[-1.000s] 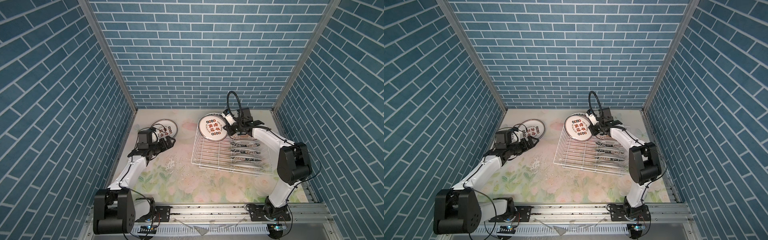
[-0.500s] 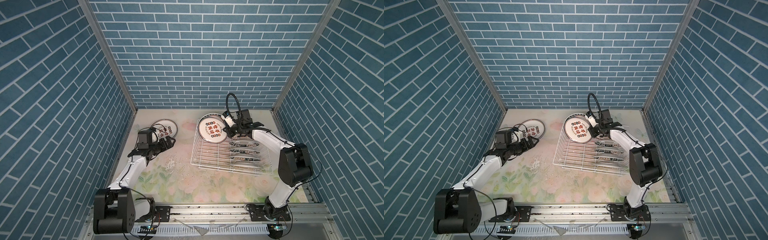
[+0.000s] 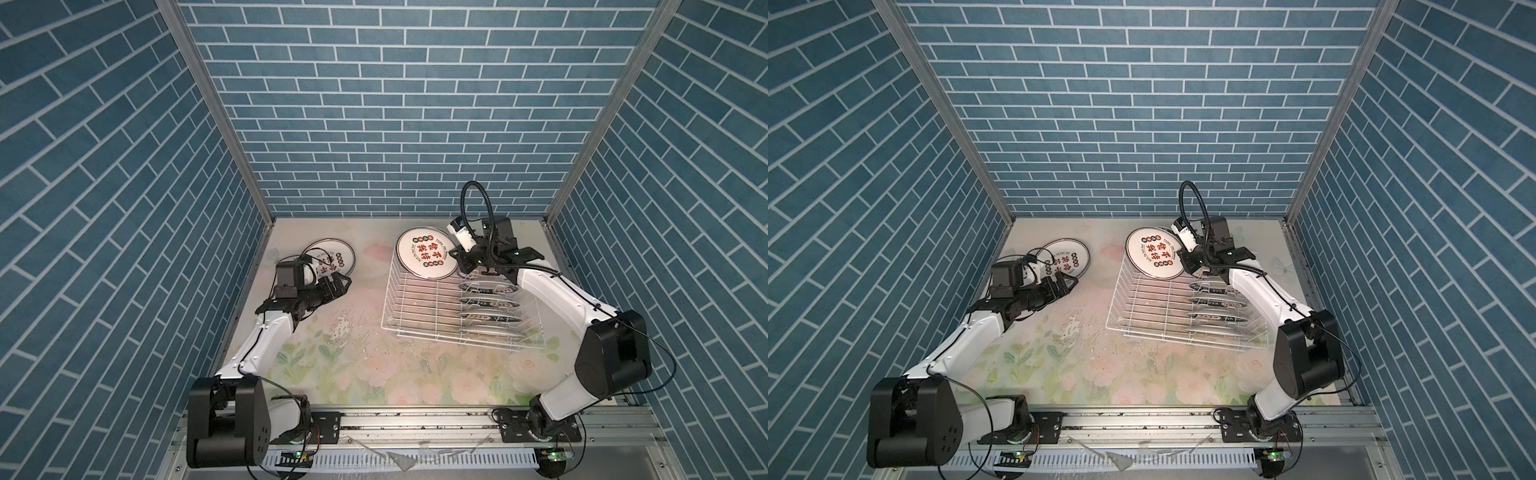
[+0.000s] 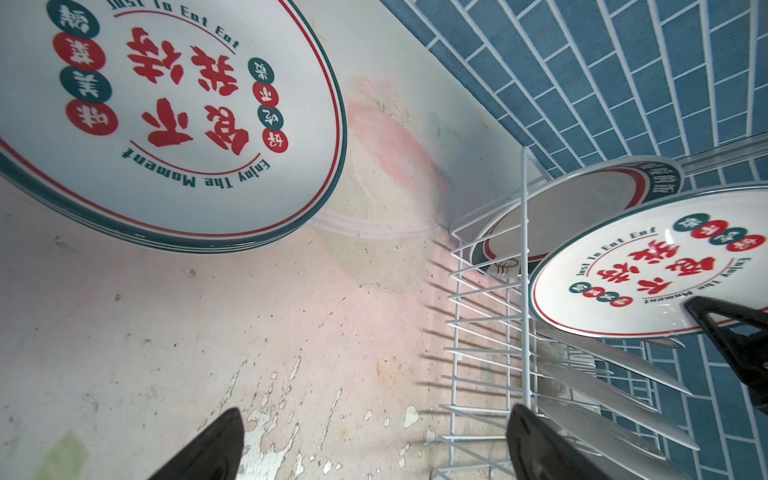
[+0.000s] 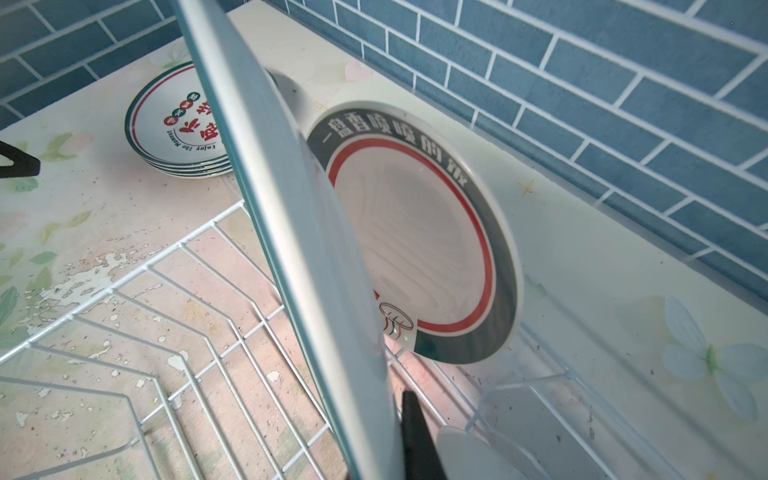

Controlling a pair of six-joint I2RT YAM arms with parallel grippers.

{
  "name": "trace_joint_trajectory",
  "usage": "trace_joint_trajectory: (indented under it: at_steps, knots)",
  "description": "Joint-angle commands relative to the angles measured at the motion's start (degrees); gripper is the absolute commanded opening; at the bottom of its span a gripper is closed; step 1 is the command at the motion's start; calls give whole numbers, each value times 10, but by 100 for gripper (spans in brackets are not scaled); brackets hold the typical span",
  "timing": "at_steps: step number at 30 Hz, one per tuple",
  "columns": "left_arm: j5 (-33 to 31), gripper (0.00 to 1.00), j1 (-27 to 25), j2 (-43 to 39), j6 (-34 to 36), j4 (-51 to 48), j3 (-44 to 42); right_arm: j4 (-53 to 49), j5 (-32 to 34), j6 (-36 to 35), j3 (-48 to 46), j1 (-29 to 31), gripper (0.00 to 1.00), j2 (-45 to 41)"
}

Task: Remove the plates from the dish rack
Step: 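Raise the green-rimmed plate toward the left gripper while the left gripper reaches toward it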

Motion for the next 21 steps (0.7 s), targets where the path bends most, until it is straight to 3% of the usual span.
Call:
trace_joint_trajectory:
  at_steps: [1, 10, 16, 21]
  knots:
    - [13, 99, -4, -4, 2, 14, 0, 26, -3, 18, -12, 2, 0, -41]
    - [34, 99, -34, -17, -3, 67, 36, 90, -39, 191, 7, 2, 0, -78]
    - [62, 99, -87, 8, -17, 167, 57, 196, -61, 349, 4, 3, 0, -34]
    - [92, 99, -109, 39, -38, 248, 61, 253, -94, 429, 17, 4, 0, 12]
